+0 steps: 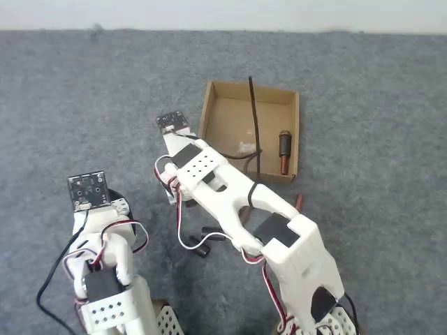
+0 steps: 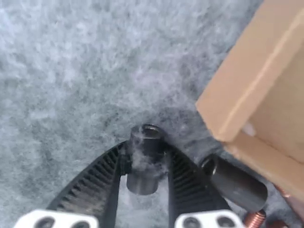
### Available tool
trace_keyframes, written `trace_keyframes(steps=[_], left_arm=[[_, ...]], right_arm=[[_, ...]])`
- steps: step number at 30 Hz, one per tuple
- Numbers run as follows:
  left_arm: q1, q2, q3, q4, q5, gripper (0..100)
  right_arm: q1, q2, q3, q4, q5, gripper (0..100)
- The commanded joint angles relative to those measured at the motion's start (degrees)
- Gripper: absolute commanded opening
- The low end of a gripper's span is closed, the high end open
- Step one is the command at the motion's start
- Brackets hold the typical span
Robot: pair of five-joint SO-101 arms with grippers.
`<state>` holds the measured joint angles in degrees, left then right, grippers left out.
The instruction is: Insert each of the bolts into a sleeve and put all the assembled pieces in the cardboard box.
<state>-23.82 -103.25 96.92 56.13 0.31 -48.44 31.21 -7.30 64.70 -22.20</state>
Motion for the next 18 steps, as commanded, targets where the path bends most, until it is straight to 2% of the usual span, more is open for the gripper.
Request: trace_keyframes(steps=[1,10,18], left_arm=[[0.1,-1.0,-0.4,-1.6,-0.4,1],[0.1,-0.9,-0.4,-1.6,-0.4,1],[0.1,-0.9,-0.4,-1.5,-0.4,1]], right_arm=[[-0.7,-1.5,-2.7,2.8,-0.3,0.5],[-0.1,-9.5,-2.8,13.5,8.4,0.7],[11.0,-18.1,-2.6,23.1,11.1,0.7]])
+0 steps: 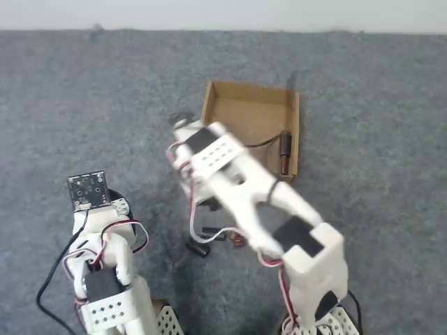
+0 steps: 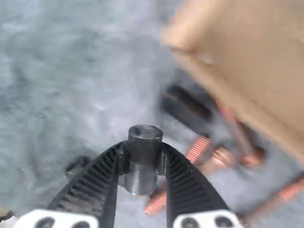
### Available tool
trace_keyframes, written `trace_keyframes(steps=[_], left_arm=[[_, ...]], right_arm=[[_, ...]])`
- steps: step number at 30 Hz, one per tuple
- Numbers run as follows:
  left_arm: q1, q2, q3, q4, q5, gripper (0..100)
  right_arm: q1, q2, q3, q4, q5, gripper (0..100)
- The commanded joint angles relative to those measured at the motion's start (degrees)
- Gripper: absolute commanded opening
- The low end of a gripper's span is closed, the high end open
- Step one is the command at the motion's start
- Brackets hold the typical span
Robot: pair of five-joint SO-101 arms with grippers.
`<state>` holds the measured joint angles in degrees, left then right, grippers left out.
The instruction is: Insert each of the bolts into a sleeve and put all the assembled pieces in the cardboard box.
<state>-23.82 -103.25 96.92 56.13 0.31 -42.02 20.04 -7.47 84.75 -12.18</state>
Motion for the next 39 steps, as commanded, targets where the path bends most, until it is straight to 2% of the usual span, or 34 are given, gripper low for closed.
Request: trace_keyframes(steps=[1,6,14,23,28,39], left_arm=[[0.1,-0.9,-0.4,-1.5,-0.4,1],[0.1,-0.9,-0.4,-1.4,-0.4,1],[0.1,-0.9,-0.4,-1.3,-0.4,1],[0.1,-0.9,-0.4,-1.3,-0.4,1],[0.1,-0.8,-0.4,-1.3,-0.4,1],[0.1,-0.8,-0.4,-1.2,-0.4,1]], right_arm=[[6.2,-8.0,-2.5,4.0,1.1,0.7],[15.0,-12.4,-2.4,6.7,5.0,0.7],[33.7,-16.8,5.8,4.1,5.1,0.7],[44.4,-30.6,26.5,-4.8,5.6,0.7],[49.2,-37.1,37.6,-10.5,9.5,0.7],[66.2,-39.5,53.5,-22.5,16.9,0.7]])
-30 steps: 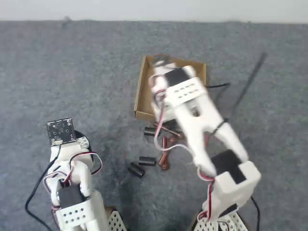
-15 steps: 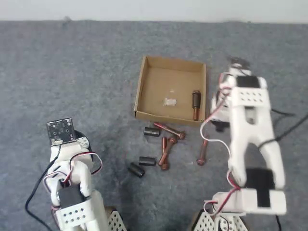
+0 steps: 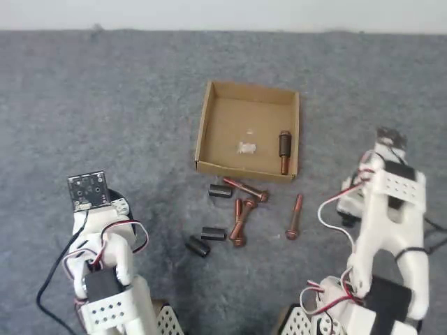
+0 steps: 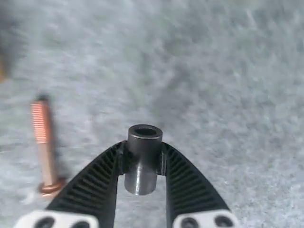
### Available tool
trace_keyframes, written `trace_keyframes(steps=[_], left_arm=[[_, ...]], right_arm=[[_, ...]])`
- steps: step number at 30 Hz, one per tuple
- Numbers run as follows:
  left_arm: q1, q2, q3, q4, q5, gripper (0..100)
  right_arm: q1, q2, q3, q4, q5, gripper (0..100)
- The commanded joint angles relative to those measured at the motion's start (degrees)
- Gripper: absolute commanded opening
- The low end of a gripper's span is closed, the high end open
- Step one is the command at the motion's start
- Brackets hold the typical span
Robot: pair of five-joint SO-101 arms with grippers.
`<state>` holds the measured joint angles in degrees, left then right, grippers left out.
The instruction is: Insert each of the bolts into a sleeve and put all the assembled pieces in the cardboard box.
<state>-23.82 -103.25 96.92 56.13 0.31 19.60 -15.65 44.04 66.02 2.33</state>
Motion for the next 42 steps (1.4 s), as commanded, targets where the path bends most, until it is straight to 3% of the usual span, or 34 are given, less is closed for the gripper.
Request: trace_keyframes(steps=[1,7,17,21,27,34,42], left_arm=[[0.1,-0.8,-0.4,-1.2,-0.4,1],[0.4,-0.7,-0.4,-1.2,-0.4,1],[4.7,0.1,-0.4,-0.1,-0.4,1],[4.7,7.0,-2.8,-2.1,-0.4,1],[7.0,28.0,-8.9,-9.1,-0.4,1],[13.4,46.6,-19.6,-11.1,-0.3,1],[29.7,50.6,-29.1,-6.5,0.5,1]], right_arm=[[5.8,-3.8,3.5,-5.2,3.2,0.7],[11.0,-3.8,7.7,-7.3,7.0,0.7],[12.0,-3.9,8.2,-7.4,6.8,0.7],[12.0,-3.9,8.2,-7.8,6.6,0.7],[12.1,-3.9,8.3,-8.5,6.4,0.7],[14.7,-3.7,9.1,-10.4,6.4,0.7],[14.5,-3.8,9.1,-10.8,4.9,0.7]])
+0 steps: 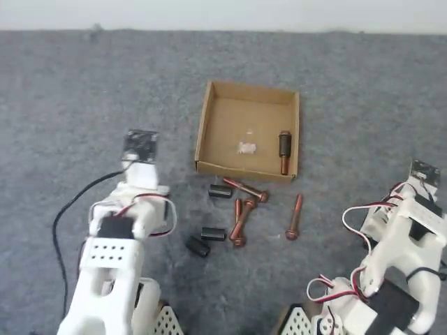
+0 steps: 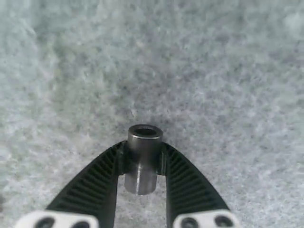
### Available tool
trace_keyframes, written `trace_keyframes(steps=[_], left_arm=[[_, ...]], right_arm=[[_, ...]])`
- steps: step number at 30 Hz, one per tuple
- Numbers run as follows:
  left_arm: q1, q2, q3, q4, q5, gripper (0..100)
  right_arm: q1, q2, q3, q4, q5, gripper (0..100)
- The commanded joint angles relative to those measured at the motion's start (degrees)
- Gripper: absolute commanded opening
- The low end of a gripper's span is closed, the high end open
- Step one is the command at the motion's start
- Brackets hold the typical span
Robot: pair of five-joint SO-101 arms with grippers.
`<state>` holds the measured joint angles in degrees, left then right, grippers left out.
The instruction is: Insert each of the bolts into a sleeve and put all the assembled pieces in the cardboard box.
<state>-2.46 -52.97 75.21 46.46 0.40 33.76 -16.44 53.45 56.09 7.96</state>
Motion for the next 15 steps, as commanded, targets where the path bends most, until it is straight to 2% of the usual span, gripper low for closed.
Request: trace_keyframes(steps=[1,5,9,12,15], left_arm=[[11.2,0.5,-9.3,4.8,1.8,1],[21.8,0.6,-16.9,9.0,8.4,1],[30.8,0.7,-23.1,11.5,12.0,1],[35.5,0.8,-25.3,11.7,12.3,1],[37.4,2.7,-26.5,10.7,12.3,4]], right_arm=[[0.4,-3.0,-0.3,-0.8,-0.7,0.7],[0.4,-2.7,-0.4,-0.9,-0.7,0.7],[0.4,-2.5,-0.4,-2.0,-0.7,0.7],[0.4,-2.5,-0.4,-2.0,-0.7,0.7],[0.3,-2.5,-0.4,-2.0,-0.7,0.7]])
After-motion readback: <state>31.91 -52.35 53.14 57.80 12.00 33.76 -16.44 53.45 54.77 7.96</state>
